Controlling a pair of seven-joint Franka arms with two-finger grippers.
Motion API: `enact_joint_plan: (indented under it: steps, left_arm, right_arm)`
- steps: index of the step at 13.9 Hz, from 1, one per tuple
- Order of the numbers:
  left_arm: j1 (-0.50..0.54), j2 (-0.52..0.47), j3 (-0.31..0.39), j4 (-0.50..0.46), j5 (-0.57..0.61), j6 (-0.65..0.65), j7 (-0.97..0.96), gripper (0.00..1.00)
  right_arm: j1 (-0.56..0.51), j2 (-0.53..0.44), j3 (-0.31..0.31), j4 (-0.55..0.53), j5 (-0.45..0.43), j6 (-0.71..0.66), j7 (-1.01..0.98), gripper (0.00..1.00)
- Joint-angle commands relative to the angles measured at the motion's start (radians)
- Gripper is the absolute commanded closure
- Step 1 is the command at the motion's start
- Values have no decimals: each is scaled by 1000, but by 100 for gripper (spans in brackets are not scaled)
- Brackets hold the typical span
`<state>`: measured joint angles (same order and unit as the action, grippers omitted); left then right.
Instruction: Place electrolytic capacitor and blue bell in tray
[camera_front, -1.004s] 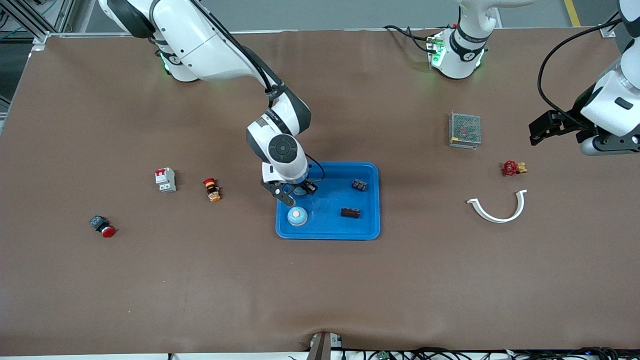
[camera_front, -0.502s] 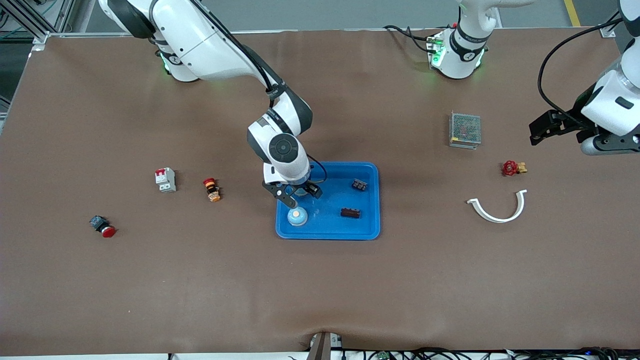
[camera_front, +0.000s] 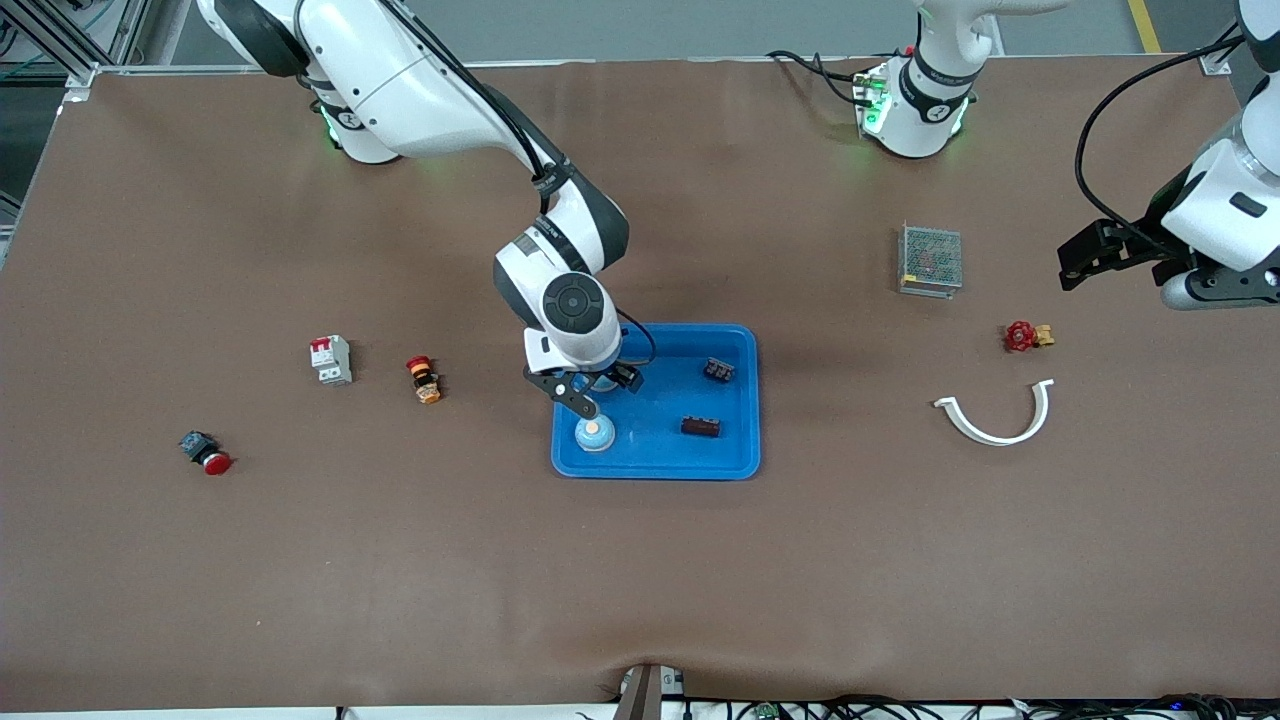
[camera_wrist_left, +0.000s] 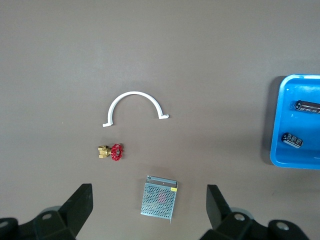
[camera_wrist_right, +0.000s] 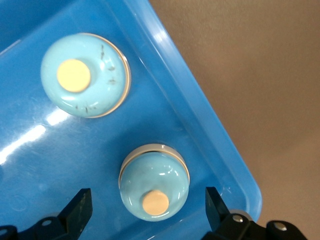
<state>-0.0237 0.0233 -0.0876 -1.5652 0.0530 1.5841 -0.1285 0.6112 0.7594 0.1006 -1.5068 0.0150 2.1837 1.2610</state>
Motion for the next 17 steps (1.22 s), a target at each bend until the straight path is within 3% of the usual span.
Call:
enact_joint_plan:
  steps: [1,5,11,13,17]
  left_arm:
    - [-2,-6,3,10,2,-7,-10,0]
    - [-2,-6,3,7,2,-10,-10,0]
    - [-2,-10,5,7,2,-24,-11,0]
    - [-2,-10,5,4,2,-24,-11,0]
    - [-2,-8,5,4,2,-27,-13,0]
  right_arm:
    - [-33,-14,1,49,0,-85,-76,0]
    - [-120,-40,-2,149,2,-235,-312,0]
    - [-234,-77,-10,158,-13,-341,-551,0]
    - [-257,-84,-28,172,-65,-416,-623,0]
    - [-369,-135,-29,185,-86,-485,-886,0]
